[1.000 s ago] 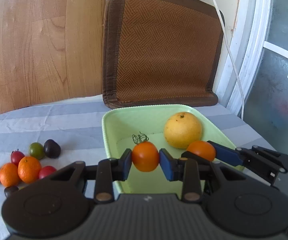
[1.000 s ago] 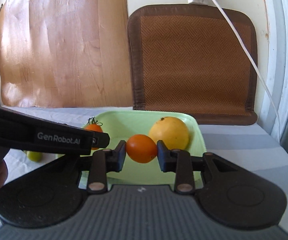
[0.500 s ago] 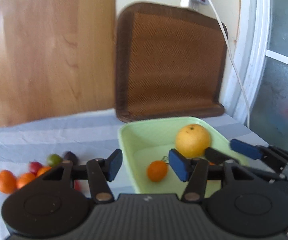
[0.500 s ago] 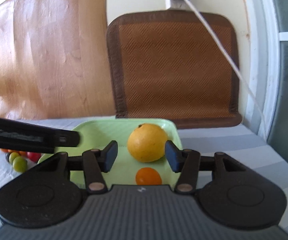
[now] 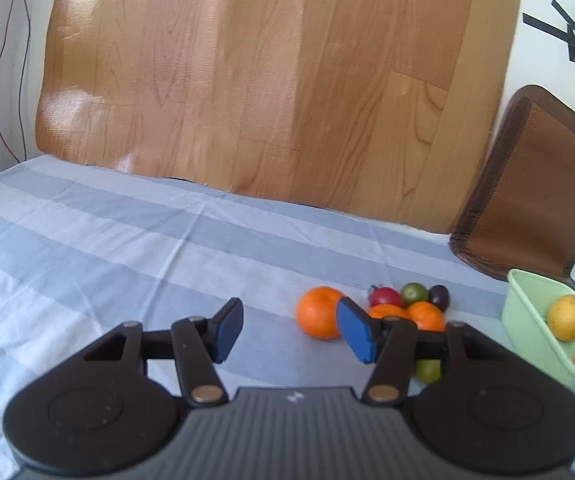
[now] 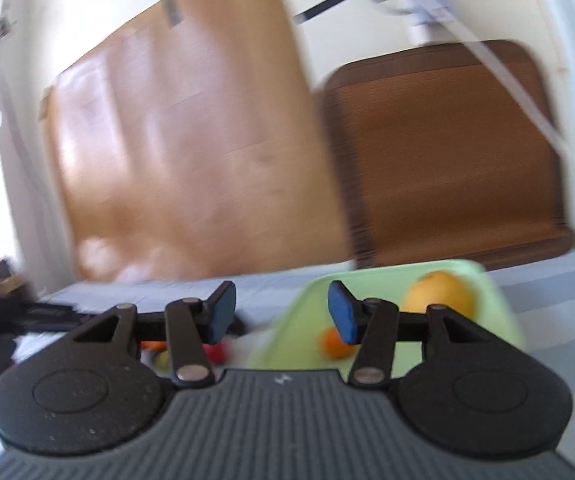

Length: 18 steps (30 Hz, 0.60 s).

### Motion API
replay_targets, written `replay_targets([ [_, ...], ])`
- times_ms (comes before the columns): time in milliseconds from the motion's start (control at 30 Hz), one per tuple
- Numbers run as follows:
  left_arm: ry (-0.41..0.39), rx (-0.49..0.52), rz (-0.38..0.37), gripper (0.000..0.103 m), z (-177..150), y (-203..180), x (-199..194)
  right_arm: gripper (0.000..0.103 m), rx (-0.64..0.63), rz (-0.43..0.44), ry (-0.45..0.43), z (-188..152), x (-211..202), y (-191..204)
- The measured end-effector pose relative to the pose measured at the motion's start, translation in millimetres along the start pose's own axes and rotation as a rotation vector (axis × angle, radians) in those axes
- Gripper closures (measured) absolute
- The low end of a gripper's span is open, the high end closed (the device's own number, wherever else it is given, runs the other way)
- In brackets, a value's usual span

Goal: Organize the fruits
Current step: 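Move the left gripper back and grasp a mandarin orange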

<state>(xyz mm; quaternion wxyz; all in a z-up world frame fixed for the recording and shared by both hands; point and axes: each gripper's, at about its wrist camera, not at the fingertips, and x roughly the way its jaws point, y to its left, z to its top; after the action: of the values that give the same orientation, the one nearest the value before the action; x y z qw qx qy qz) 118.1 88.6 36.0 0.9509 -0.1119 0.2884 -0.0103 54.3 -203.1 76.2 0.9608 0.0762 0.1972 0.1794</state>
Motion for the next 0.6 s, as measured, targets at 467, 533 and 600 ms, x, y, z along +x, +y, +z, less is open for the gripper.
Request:
replay_targets([
  [467, 0.052, 0.034, -0.096, 0.045, 13.4, 9.4, 43.6, 0.049, -0.332, 0.047, 0.183, -18.5, 90.9, 88.5],
  [533, 0.063, 0.044, -0.118, 0.045, 10.9, 5.5, 48.6, 0.049, -0.392, 0.028, 0.183, -19.7, 101.0, 94.2],
  [600, 0.081, 0.043, -0.132, 0.047, 6.5, 2.7, 54.4, 0.049, -0.416, 0.012, 0.198, -20.7, 112.6, 92.5],
])
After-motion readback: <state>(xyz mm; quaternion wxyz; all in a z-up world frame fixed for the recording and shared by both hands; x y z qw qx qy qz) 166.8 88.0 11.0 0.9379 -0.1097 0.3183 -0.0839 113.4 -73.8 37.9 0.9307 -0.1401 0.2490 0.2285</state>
